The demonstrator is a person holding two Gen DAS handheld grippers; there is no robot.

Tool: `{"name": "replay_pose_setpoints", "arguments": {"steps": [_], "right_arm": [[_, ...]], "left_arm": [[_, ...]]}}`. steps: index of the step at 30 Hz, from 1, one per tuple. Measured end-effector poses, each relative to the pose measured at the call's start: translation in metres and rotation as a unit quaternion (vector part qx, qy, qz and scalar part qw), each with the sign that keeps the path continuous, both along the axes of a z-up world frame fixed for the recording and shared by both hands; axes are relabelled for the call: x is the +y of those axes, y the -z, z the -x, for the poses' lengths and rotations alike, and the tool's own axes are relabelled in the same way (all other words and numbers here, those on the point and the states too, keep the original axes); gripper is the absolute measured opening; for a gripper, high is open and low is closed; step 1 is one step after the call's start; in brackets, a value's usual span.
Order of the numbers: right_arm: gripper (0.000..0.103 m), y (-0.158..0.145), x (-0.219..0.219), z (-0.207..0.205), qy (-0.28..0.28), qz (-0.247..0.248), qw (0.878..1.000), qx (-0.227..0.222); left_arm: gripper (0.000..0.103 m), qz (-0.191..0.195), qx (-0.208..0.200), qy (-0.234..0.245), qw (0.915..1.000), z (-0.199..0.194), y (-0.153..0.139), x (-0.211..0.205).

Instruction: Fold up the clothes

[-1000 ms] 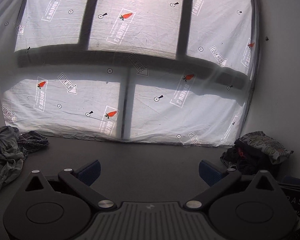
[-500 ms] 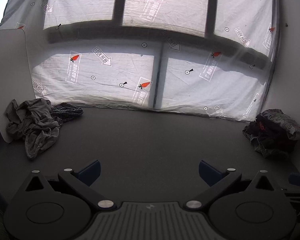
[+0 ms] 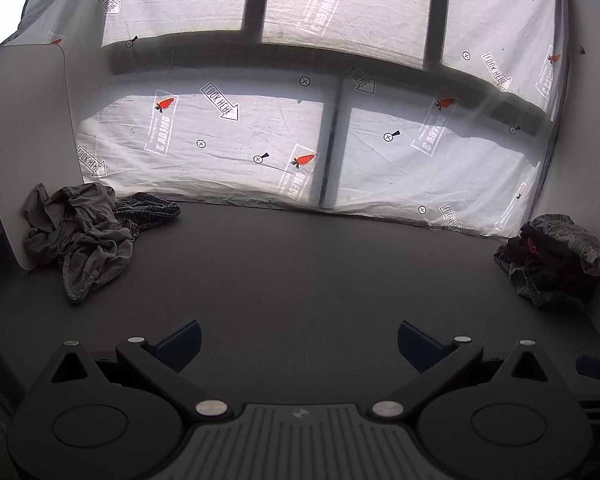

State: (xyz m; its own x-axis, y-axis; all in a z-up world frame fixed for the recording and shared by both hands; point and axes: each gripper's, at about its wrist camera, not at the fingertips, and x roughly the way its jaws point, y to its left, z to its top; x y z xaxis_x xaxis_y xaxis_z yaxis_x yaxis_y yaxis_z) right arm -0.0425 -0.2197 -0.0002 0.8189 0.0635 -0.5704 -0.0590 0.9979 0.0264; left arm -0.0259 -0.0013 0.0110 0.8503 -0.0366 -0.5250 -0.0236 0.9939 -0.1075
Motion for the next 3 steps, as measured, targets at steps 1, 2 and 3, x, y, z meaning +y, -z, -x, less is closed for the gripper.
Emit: {"name": "replay_pose_setpoints", "arguments": {"steps": [1,2,3], "right_arm": [[0.103,-0.0007,0.0003,-0.0006,0.000,0.001,1.000,-0.001],[0.103,-0.0014,0.0006,-0.0013,0.001,0.001,1.000,-0.002],[0.103,-0.0021,0.0008,-0.0019,0.001,0.002,1.000,-0.004]], "left_arm": [[0.103,0.001,-0.001,0.000,1.0000,-0.0001,0.0001,0.0006],[0.103,0.001,-0.001,-0.001,1.0000,-0.0001,0.0002,0.0013],[0.103,0.002,-0.002,-0.001,1.0000,-0.0002,0.0002,0.0021]]}}
